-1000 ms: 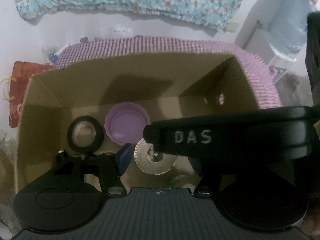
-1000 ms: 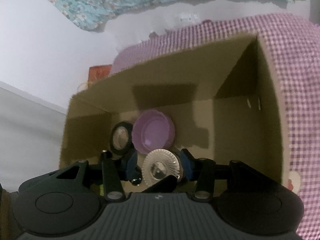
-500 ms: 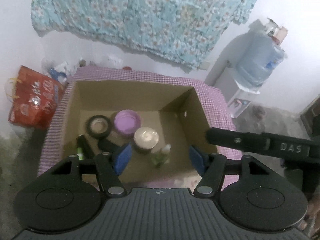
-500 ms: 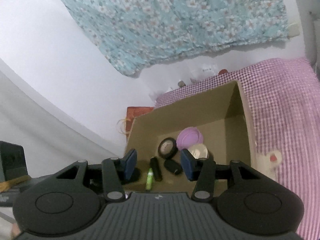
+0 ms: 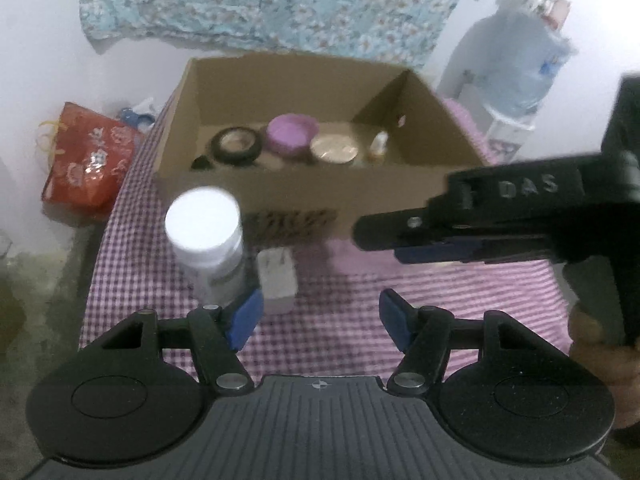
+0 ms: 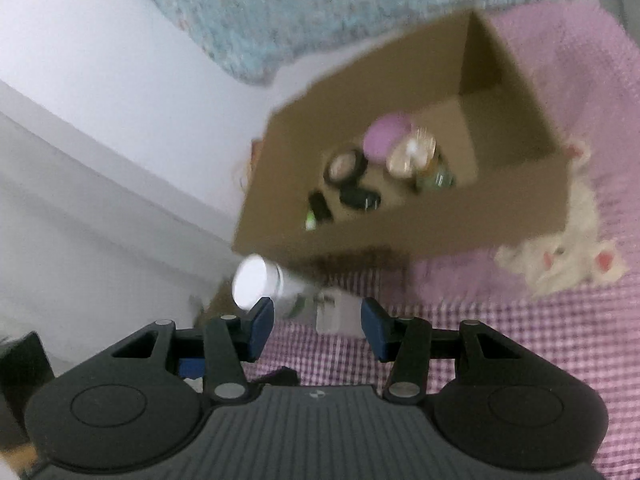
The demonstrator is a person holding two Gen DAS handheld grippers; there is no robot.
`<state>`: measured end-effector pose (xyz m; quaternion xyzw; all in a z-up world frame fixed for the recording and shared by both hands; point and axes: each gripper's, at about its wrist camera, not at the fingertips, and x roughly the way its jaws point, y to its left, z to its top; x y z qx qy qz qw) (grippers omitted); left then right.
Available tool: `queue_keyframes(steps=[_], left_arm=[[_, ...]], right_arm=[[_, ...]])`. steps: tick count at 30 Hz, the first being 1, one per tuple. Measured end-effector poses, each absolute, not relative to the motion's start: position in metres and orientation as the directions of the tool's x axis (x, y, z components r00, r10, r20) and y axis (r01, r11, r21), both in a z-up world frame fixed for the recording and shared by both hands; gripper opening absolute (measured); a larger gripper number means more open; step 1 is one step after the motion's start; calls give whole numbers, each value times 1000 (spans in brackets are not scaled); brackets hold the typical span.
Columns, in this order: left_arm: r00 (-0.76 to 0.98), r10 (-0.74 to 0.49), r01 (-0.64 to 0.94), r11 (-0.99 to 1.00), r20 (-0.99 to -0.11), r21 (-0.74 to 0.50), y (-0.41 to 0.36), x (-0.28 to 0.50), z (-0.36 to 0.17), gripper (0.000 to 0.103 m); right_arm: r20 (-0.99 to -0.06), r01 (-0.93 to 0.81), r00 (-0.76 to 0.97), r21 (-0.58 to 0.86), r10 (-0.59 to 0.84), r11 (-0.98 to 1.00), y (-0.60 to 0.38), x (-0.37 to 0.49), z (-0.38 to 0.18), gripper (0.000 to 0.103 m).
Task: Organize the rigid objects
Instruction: 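Return the right tool to the table and grasp the white charger plug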
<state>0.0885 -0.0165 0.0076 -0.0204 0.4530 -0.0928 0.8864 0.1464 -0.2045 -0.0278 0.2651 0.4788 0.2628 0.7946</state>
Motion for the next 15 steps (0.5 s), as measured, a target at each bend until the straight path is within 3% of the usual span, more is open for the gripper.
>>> queue_keyframes(steps=[11,15], left_arm=[[583,-90,113,993,-807,-30,-16,107,-42,54],[588,-78,103,994,-805,-22,-18,113,-51,46]], right_arm=[[-703,-139,276,646,656,751,-160,171,-77,51],[-720,-149,257,629,645,763,-151,179,-85,51]])
